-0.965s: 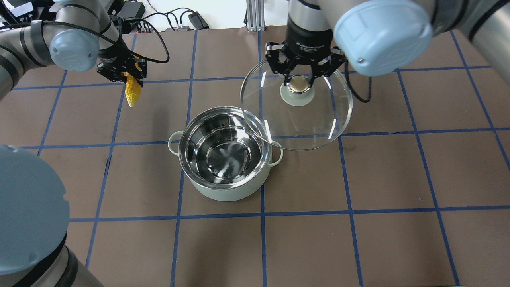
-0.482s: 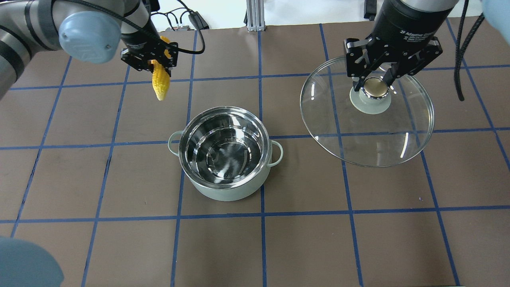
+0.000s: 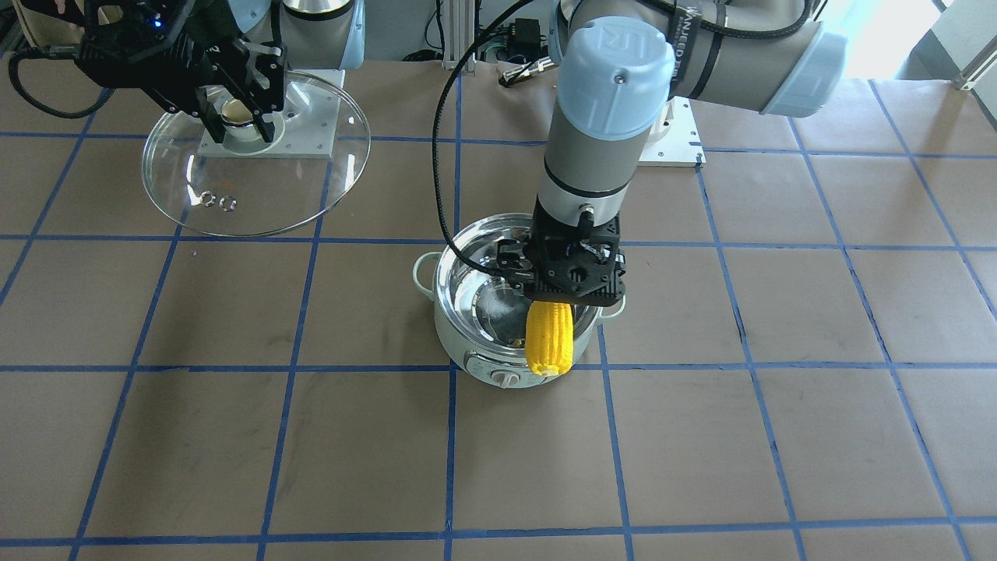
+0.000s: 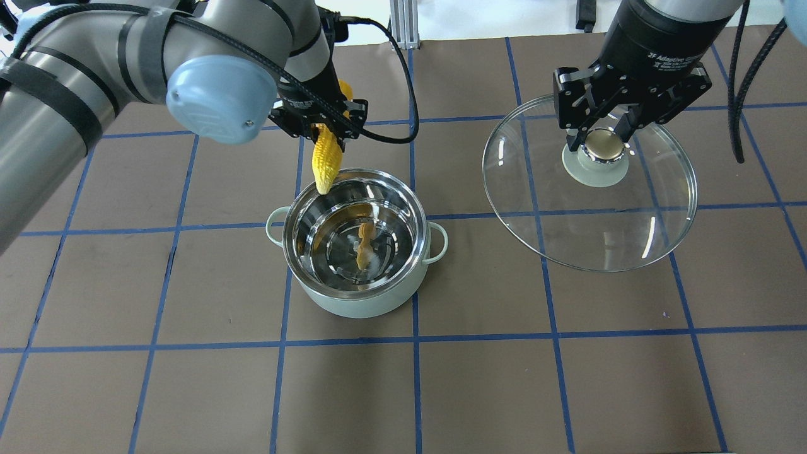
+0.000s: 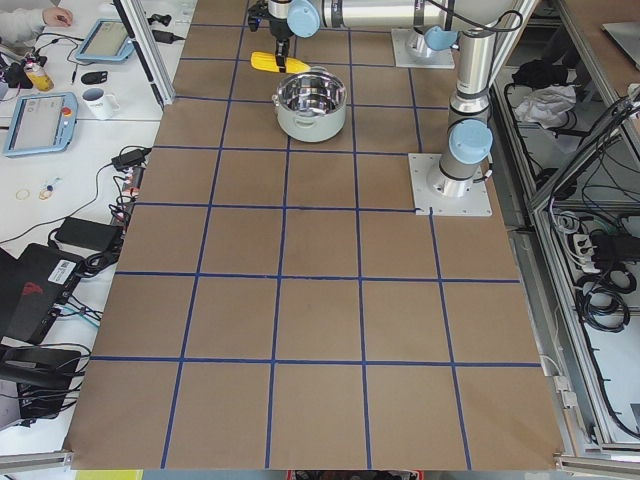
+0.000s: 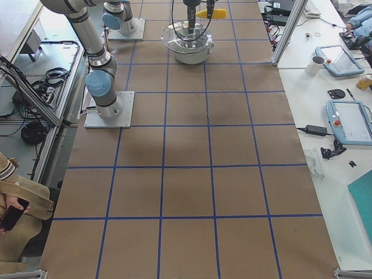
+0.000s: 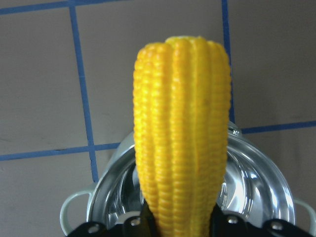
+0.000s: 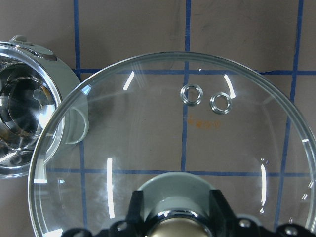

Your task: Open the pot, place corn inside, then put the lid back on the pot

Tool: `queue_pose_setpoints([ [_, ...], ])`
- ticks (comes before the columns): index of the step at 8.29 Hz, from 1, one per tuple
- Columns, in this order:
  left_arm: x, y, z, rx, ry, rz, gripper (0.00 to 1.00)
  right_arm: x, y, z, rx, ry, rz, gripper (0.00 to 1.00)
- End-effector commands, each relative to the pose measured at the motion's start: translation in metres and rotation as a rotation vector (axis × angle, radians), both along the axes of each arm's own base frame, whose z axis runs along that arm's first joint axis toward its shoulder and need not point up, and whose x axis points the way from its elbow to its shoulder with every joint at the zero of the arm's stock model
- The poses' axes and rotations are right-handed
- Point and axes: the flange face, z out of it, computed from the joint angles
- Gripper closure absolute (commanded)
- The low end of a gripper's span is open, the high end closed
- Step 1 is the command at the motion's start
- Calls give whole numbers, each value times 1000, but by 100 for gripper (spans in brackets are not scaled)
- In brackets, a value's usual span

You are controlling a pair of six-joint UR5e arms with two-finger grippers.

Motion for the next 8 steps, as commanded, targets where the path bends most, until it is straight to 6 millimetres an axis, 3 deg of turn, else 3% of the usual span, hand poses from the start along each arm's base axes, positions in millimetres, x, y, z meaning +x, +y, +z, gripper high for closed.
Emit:
queue_pose_setpoints([
  [1,-15,34,-49,100,-27,-54,100,0,1,0,4,0,1,60],
  [6,-12,50,-102,210,-50,-47,100,0,2,-2,11,-4,-4,60],
  [7,-12,52,-104,215,-54,-41,100,0,2,-2,11,-6,-4,60],
  [8,-12,52,-105,216,-52,-41,93,0,2,-2,11,-6,-5,60],
])
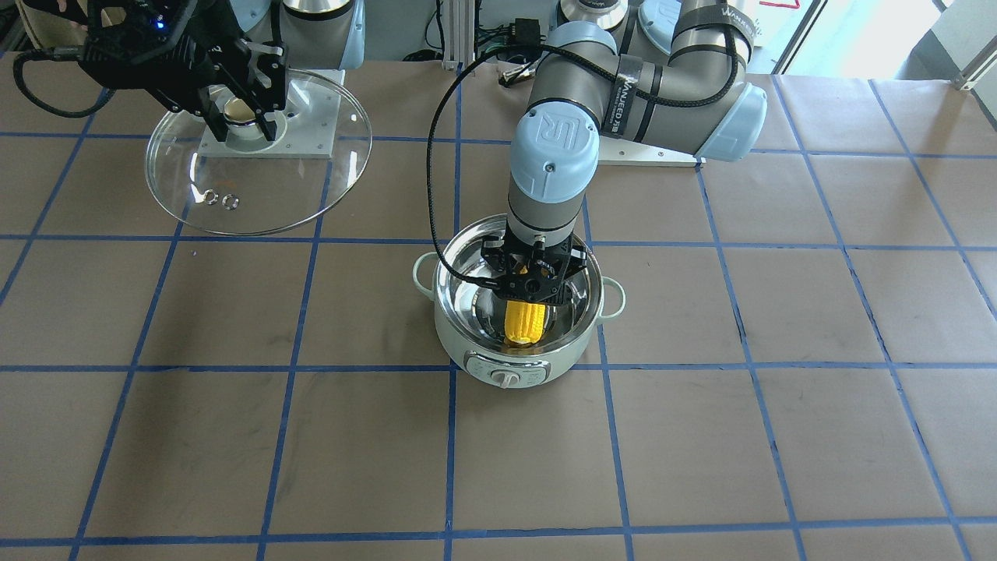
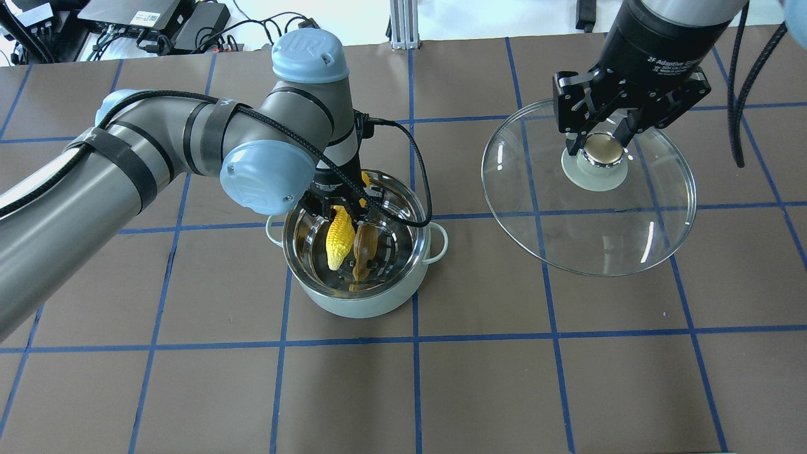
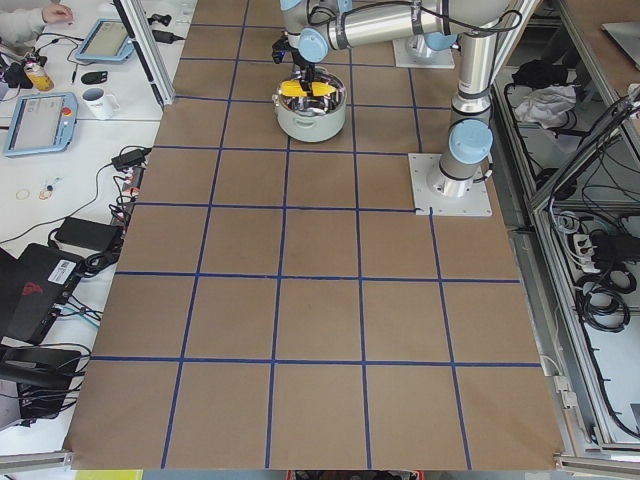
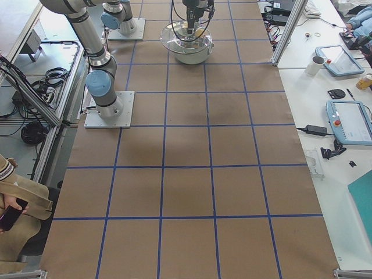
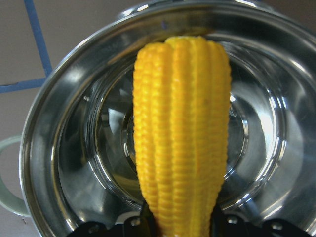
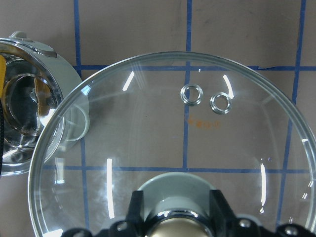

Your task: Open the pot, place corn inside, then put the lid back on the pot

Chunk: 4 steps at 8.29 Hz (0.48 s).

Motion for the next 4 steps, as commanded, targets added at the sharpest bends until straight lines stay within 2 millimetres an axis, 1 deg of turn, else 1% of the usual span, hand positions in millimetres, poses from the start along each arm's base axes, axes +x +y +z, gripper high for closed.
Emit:
queue_pose_setpoints([
  [1,0,1,-7,10,-1,-4,53,0,0,0,2,-1,-2,60],
  [2,1,1,-7,8,-5,-9,22,0,0,0,0,-3,-2,60],
  [3,1,-1,-1,-9,-2,-8,0,0,0,0,2,-3,-2,60],
  [4,2,-3,2,-9,-2,-5,0,1,1,-1,4,-4,0,60],
])
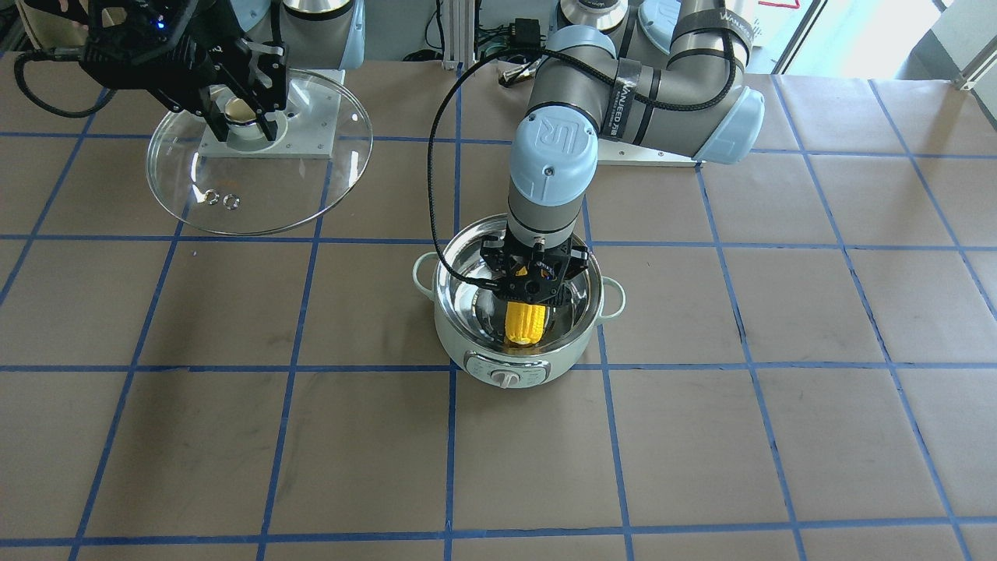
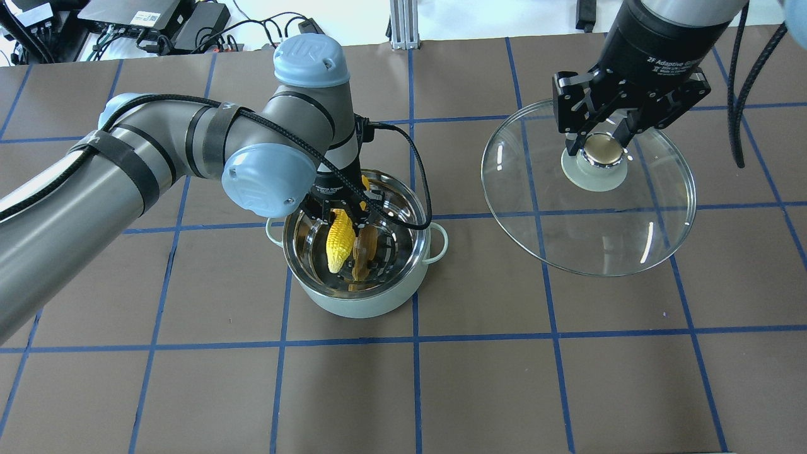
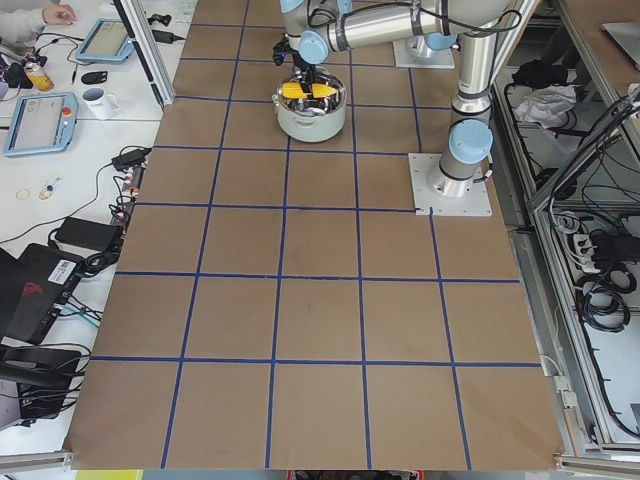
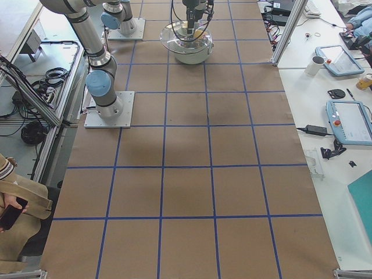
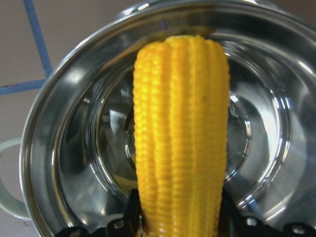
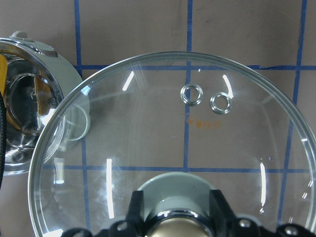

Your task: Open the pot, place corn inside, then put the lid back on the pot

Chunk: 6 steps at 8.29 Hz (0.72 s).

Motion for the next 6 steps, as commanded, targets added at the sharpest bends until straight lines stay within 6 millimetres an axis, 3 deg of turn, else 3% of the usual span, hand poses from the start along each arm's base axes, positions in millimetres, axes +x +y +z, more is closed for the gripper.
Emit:
queue_pose_setpoints([
  [1,7,-5,10,-13,5,13,0,0,0,-1,2,0,0,60],
  [2,8,-4,14,-21,5,14,0,1,0,-1,2,0,1,60],
  [4,20,-22,48,-81,16,40,0,0,0,-1,2,0,0,60],
  [5,46,-41,72,-75,11,90,0,0,0,0,-1,0,1,59],
  [6,88,-66,101,-81,16,123,0,-1,-1,-1,3,7,3,59],
])
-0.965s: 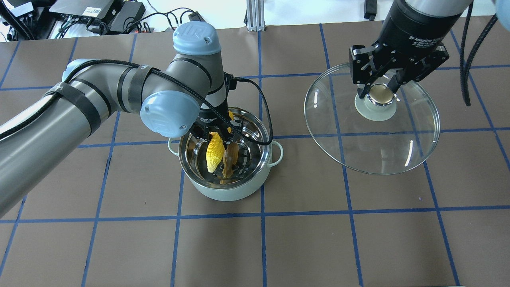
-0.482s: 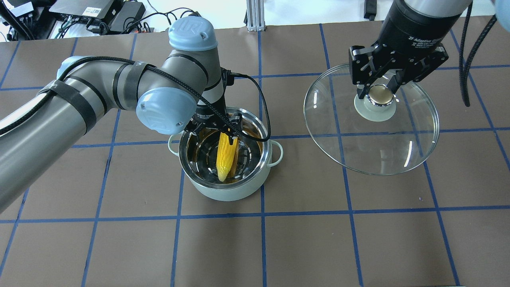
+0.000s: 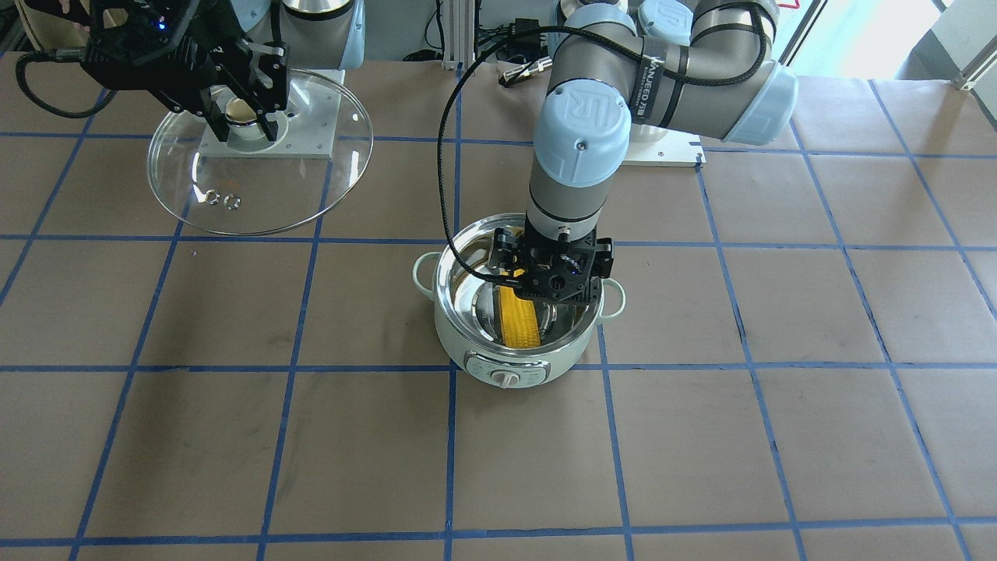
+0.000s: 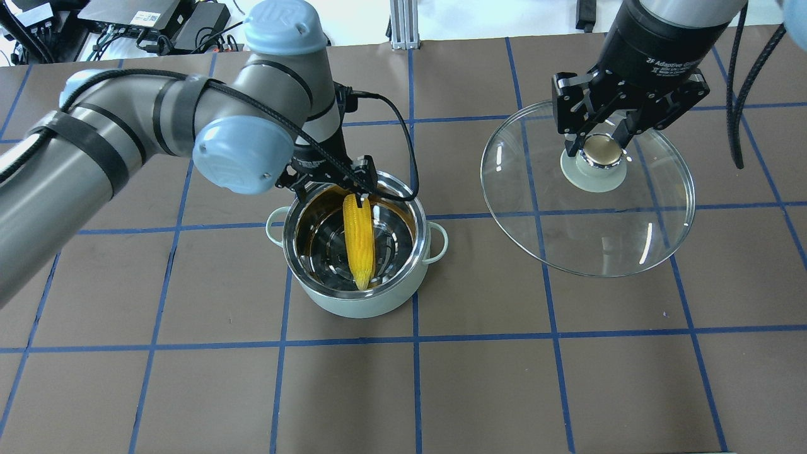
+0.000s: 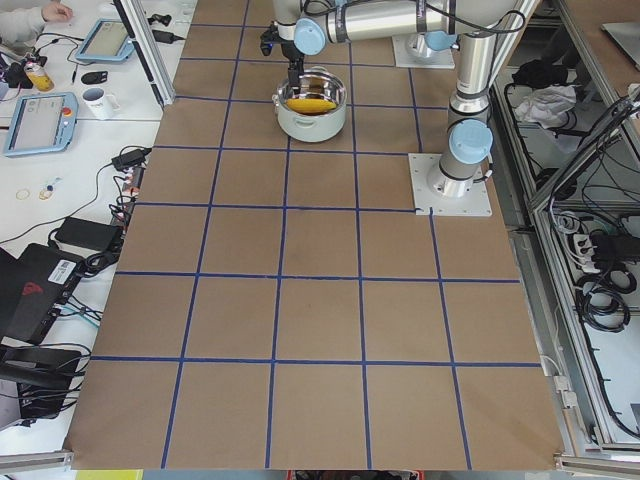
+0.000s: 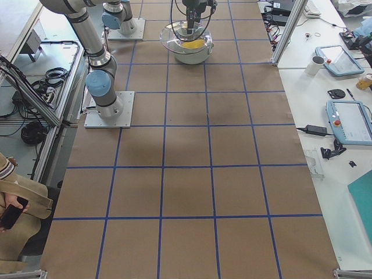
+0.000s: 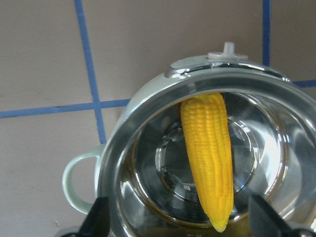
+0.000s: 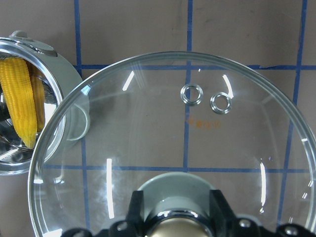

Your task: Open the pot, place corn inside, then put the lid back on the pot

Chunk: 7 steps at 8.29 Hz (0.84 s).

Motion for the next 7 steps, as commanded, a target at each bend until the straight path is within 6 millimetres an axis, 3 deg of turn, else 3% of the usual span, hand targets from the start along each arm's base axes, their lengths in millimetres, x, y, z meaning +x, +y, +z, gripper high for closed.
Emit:
queue_pose_setpoints([
  [1,104,-52,77,-32,8,119,0,-1,0,0,-2,7,2,59],
  [3,176,-64,109,-55,7,211,0,-1,-1,-1,-1,9,2,59],
  [4,196,-65,113,-60,6,214,0,0,-2,-2,4,5,-7,60],
  [6,205,-55,132,-91,-53,219,0,9,-9,-9,16,-6,-83,60],
  [7,205,-48,143,-109,-64,219,0,38,-16,-18,9,-38,-87,60],
])
